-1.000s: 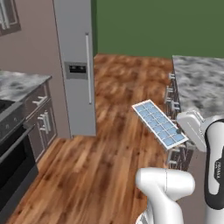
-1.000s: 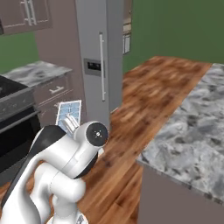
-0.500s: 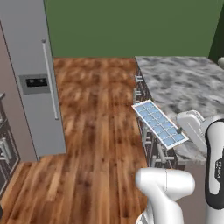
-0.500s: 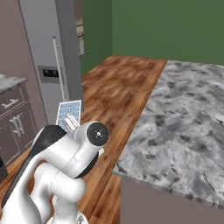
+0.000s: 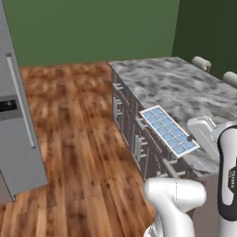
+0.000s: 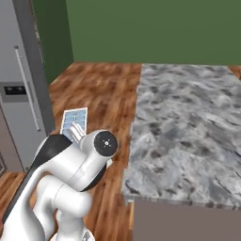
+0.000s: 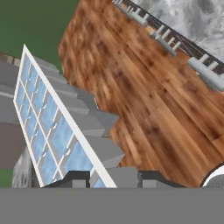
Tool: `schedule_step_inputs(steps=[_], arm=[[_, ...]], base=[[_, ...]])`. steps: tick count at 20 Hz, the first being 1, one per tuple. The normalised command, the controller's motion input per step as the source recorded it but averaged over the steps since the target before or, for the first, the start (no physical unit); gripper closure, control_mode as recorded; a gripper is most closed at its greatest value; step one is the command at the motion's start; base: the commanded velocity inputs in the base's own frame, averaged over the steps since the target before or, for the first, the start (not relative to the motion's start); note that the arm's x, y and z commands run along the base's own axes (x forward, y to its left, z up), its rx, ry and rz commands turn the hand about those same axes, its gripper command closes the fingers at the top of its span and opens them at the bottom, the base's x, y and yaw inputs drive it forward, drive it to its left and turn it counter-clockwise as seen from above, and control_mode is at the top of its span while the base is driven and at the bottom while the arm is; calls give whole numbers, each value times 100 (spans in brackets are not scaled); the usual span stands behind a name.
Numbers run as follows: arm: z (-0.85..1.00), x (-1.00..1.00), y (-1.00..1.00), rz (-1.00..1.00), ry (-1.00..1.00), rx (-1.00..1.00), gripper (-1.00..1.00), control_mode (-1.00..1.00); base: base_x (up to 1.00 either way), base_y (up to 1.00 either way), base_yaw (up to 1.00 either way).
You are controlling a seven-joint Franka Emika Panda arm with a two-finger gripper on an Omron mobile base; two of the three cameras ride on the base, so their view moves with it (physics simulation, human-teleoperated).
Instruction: The ice cube tray has been filled with water. Take the tray and place it in the freezer to make ice. Close the freezer door after placing the tray.
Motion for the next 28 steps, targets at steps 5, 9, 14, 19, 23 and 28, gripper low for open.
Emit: schedule_step_inputs(steps=[5,9,14,19,23,28], arm=[[0,0,0,0,0,0,100,100],[0,0,0,0,0,0,100,100],[0,0,0,0,0,0,100,100],[0,0,0,0,0,0,100,100],[0,0,0,0,0,0,100,100],[0,0,0,0,0,0,100,100]], base=[[41,63,-41],[9,80,-34],[0,79,-29],[4,67,-25],[57,49,-13],[79,24,-7]])
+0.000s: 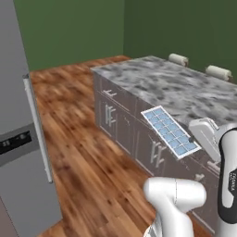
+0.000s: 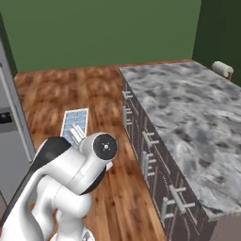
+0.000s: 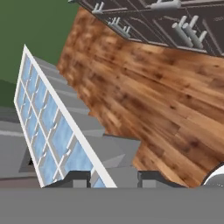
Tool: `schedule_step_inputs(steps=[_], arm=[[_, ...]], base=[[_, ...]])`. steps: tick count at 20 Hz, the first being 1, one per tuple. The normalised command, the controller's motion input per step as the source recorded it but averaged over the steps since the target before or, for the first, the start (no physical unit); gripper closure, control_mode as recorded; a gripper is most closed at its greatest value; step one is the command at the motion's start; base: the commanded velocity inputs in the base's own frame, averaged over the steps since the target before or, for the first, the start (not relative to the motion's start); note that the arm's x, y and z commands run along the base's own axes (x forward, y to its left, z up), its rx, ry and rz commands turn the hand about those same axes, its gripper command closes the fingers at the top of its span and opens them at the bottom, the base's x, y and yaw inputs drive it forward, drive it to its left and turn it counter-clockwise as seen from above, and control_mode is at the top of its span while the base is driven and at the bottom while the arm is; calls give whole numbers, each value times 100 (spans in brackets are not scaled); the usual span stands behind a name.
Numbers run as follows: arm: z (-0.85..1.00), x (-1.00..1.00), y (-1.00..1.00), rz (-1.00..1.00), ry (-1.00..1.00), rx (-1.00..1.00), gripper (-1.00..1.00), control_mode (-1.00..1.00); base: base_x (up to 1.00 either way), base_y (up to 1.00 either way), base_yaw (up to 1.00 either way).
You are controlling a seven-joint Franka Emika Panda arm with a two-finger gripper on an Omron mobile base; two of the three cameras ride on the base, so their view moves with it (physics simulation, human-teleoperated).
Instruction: The ice cube tray has been filled with water. Take the tray and place it in the freezer to make ice. Close the freezer door after placing the tray.
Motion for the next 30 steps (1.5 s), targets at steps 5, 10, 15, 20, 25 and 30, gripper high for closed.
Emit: schedule_step_inputs(steps=[5,10,15,20,25,30], arm=[[0,0,0,0,0,0,100,100],[0,0,0,0,0,0,100,100],[0,0,0,0,0,0,100,100],[0,0,0,0,0,0,100,100],[0,0,0,0,0,0,100,100],[0,0,0,0,0,0,100,100]], base=[[79,25,-1],[78,33,0],[85,10,9],[79,-5,28],[71,-30,42],[70,-50,41]])
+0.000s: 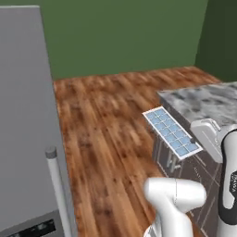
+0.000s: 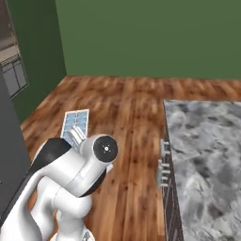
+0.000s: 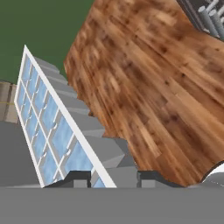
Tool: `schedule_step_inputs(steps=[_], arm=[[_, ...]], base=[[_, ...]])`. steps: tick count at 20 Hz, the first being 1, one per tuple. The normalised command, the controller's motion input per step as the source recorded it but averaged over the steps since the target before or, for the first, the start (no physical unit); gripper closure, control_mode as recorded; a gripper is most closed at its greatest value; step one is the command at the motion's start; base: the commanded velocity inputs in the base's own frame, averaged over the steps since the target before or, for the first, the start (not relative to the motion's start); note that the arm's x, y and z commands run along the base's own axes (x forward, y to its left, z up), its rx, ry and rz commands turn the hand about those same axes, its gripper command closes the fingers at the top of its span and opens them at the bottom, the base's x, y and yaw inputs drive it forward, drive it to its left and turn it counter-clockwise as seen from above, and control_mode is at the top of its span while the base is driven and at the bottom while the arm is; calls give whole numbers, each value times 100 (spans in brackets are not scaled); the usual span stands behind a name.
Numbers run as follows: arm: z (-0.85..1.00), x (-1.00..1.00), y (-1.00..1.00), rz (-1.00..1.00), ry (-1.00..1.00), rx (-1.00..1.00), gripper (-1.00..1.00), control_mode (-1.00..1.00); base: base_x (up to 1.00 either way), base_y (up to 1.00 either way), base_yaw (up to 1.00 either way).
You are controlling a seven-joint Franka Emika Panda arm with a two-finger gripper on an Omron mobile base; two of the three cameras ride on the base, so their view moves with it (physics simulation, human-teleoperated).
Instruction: The ice cube tray has been filled with water. Take the tray and place it in the freezer to make ice. Close the freezer door after placing the tray.
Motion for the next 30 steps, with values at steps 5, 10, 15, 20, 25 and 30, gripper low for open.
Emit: schedule_step_inputs(steps=[5,10,15,20,25,30], arm=[[0,0,0,0,0,0,100,100],[0,0,0,0,0,0,100,100],[0,0,0,0,0,0,100,100],[0,0,0,0,0,0,100,100],[0,0,0,0,0,0,100,100],[0,0,0,0,0,0,100,100]], base=[[86,-44,33],[100,-5,23],[100,10,19],[96,5,23],[74,0,30],[50,0,41]])
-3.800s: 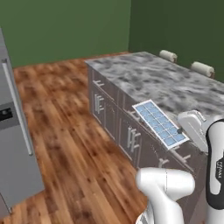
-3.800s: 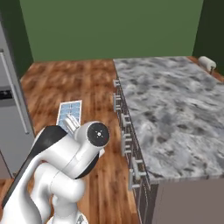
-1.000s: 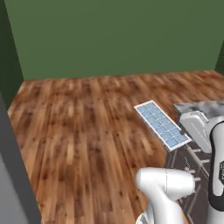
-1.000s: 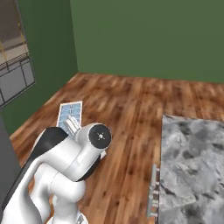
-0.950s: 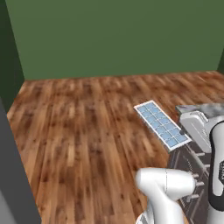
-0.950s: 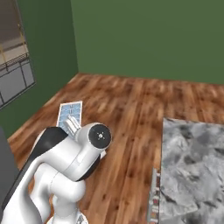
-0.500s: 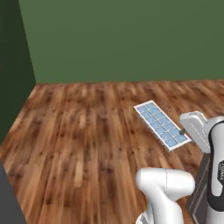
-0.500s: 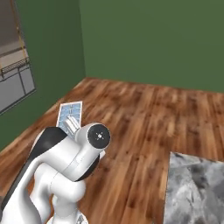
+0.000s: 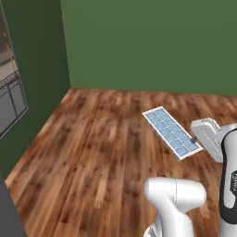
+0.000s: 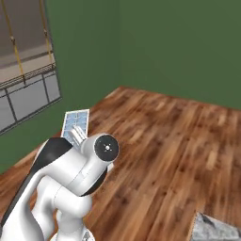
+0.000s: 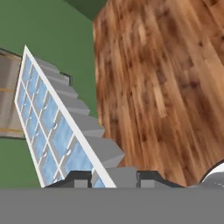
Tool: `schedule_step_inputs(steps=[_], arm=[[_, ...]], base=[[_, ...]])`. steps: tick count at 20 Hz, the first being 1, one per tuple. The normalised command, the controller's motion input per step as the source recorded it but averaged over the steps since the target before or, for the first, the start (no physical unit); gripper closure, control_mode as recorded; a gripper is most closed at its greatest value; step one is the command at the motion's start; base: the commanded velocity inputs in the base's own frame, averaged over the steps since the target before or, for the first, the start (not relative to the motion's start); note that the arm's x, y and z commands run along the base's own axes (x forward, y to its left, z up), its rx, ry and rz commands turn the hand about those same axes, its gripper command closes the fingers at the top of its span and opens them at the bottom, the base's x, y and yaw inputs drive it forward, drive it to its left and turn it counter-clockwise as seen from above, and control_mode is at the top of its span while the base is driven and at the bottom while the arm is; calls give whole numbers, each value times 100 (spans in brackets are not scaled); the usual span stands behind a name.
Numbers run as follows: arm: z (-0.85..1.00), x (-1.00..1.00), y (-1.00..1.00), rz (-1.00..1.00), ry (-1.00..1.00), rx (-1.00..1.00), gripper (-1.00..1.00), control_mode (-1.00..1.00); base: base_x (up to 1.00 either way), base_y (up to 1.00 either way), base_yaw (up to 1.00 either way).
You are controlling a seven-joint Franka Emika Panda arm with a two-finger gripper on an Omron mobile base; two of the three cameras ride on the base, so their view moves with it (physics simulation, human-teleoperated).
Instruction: The ice cube tray has been filled with water. Take the tray and place it in the freezer to make ice. Close the freezer door after placing the tray.
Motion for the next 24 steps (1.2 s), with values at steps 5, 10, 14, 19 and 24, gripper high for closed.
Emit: schedule_step_inputs(steps=[5,10,14,19,24], arm=[[0,0,0,0,0,0,100,100],[0,0,0,0,0,0,100,100],[0,0,0,0,0,0,100,100],[0,0,0,0,0,0,100,100],[0,0,0,0,0,0,100,100]], base=[[26,0,47],[19,0,47],[16,0,47],[6,0,47],[0,0,46]])
